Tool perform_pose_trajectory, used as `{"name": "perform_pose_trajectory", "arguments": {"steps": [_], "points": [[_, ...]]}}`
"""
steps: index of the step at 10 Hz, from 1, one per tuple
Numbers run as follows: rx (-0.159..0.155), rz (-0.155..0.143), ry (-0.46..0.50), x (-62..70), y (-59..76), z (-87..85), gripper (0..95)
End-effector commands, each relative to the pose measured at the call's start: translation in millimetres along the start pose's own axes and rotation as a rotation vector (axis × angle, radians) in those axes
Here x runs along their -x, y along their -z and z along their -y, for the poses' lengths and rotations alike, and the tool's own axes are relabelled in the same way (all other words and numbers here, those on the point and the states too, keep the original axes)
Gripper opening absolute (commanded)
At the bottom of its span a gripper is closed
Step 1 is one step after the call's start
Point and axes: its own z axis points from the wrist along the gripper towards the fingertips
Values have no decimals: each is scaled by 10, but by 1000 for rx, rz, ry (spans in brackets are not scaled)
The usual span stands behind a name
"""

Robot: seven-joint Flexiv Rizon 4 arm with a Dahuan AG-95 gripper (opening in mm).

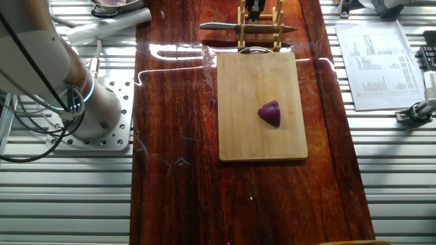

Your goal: Chop the onions

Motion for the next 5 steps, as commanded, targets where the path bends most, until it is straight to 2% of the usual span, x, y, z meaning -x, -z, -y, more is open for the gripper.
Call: {"name": "perform_pose_trajectory", "arguments": {"steps": [1, 3, 5], "points": [[-1, 2, -9, -11, 6, 15, 190], [-1, 11, -19, -7, -6, 15, 190], [-3, 11, -23, 16, -94, 11, 190]]}}
